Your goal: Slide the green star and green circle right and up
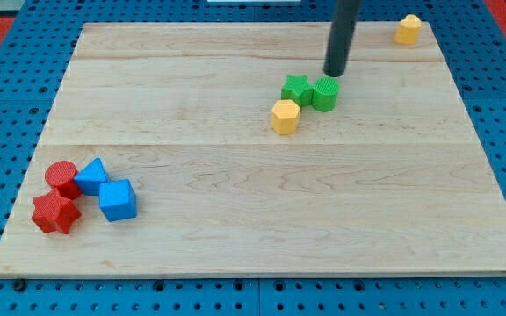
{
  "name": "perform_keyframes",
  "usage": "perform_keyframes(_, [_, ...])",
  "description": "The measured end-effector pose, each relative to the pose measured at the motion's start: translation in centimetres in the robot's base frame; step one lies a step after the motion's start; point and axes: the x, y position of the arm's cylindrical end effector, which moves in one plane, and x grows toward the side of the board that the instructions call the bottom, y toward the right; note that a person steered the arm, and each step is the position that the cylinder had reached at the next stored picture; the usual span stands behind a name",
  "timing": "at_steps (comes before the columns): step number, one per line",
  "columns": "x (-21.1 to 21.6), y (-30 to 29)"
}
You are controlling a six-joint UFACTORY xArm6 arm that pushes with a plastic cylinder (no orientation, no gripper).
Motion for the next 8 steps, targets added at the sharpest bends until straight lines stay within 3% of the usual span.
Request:
perform_keyframes(2, [0.1,-6.9])
perform_keyframes(5, [7.2,-6.9])
perform_keyframes(8, [7.2,-3.1])
